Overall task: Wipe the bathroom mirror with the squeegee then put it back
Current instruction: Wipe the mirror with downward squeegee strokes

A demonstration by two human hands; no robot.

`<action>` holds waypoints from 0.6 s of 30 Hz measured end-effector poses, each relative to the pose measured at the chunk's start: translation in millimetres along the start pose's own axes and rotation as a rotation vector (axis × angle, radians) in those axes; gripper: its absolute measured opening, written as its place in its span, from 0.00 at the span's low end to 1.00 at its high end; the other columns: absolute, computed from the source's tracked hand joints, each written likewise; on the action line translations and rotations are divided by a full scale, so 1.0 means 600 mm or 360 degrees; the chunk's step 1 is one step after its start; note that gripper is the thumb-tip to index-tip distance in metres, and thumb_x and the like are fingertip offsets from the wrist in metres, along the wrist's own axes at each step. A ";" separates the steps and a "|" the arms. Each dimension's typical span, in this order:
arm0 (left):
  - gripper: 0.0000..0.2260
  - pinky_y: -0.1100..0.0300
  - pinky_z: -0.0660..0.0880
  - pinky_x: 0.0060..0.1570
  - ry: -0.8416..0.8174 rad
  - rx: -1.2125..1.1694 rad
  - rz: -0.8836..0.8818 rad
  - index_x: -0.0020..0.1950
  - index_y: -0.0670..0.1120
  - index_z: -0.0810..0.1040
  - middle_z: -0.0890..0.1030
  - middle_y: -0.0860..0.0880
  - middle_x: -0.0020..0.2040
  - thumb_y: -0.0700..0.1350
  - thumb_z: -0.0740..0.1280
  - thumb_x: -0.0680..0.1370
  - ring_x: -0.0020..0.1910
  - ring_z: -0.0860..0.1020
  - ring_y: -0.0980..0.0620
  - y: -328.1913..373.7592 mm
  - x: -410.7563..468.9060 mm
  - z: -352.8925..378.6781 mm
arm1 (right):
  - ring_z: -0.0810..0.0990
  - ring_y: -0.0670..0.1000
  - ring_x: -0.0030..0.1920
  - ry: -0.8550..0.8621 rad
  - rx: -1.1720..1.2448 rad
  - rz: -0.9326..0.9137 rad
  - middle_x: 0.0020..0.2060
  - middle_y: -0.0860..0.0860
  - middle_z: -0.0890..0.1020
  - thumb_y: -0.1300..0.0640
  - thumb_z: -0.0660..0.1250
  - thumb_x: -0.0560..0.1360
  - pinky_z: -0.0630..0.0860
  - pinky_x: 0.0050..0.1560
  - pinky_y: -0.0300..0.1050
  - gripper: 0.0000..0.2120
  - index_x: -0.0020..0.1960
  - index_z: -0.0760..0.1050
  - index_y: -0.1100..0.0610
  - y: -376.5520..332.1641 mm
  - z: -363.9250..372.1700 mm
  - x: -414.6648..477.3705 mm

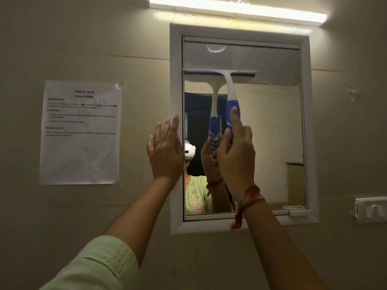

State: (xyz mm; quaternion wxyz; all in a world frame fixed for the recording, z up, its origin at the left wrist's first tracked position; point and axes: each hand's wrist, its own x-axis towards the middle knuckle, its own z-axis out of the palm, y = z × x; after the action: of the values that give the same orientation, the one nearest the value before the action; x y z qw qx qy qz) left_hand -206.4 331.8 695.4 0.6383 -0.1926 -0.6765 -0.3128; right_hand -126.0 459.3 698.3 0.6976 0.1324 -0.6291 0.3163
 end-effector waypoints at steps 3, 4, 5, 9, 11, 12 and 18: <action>0.21 0.42 0.56 0.69 -0.0009 -0.0011 0.0002 0.73 0.50 0.61 0.67 0.44 0.71 0.45 0.51 0.79 0.73 0.60 0.43 0.000 0.000 0.000 | 0.75 0.44 0.44 -0.0064 0.0006 0.0023 0.54 0.58 0.74 0.59 0.58 0.78 0.70 0.44 0.26 0.23 0.72 0.59 0.54 0.010 -0.013 -0.058; 0.21 0.42 0.56 0.69 -0.0006 -0.0017 0.0001 0.73 0.50 0.61 0.67 0.43 0.71 0.45 0.51 0.79 0.72 0.60 0.43 0.000 0.000 0.000 | 0.75 0.44 0.43 -0.0065 0.0006 0.0022 0.53 0.58 0.74 0.59 0.58 0.78 0.70 0.45 0.27 0.23 0.72 0.59 0.53 0.010 -0.016 -0.066; 0.21 0.42 0.56 0.69 -0.0005 -0.0022 -0.0001 0.73 0.50 0.61 0.67 0.43 0.71 0.45 0.51 0.79 0.72 0.60 0.43 0.000 -0.001 0.000 | 0.75 0.44 0.43 -0.0053 0.0001 0.0012 0.53 0.58 0.74 0.59 0.58 0.78 0.72 0.45 0.29 0.23 0.72 0.59 0.54 0.008 -0.019 -0.066; 0.21 0.42 0.56 0.69 -0.0008 -0.0012 -0.0002 0.73 0.50 0.61 0.67 0.44 0.71 0.45 0.51 0.79 0.72 0.60 0.43 0.001 0.000 -0.001 | 0.78 0.50 0.45 -0.0002 -0.0022 -0.0008 0.54 0.60 0.74 0.60 0.58 0.78 0.78 0.48 0.42 0.23 0.72 0.59 0.55 -0.008 -0.015 -0.011; 0.21 0.42 0.56 0.69 -0.0005 -0.0027 0.0004 0.73 0.50 0.61 0.67 0.44 0.71 0.44 0.52 0.79 0.72 0.60 0.43 0.001 -0.001 -0.001 | 0.78 0.50 0.46 0.0012 -0.0031 -0.0012 0.54 0.60 0.75 0.60 0.58 0.78 0.76 0.48 0.40 0.23 0.72 0.59 0.56 -0.013 -0.010 0.011; 0.21 0.42 0.57 0.69 -0.0003 -0.0031 0.0005 0.73 0.50 0.61 0.67 0.44 0.71 0.44 0.52 0.79 0.72 0.60 0.43 0.001 -0.001 -0.002 | 0.77 0.49 0.46 0.0016 -0.0038 -0.0012 0.54 0.60 0.75 0.60 0.58 0.78 0.75 0.48 0.38 0.22 0.72 0.60 0.56 -0.013 -0.009 0.014; 0.21 0.42 0.56 0.69 -0.0019 -0.0024 -0.0011 0.73 0.50 0.61 0.67 0.44 0.71 0.46 0.51 0.79 0.73 0.60 0.43 0.003 -0.002 -0.004 | 0.78 0.51 0.45 -0.0084 -0.0022 0.0020 0.53 0.60 0.74 0.58 0.57 0.78 0.80 0.48 0.48 0.23 0.72 0.58 0.55 0.008 -0.025 -0.076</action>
State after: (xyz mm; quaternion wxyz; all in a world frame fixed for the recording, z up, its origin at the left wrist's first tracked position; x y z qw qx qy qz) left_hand -203.4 331.7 694.8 0.6316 -0.1970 -0.6787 -0.3190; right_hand -117.2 459.3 650.8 0.6796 0.1318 -0.6503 0.3127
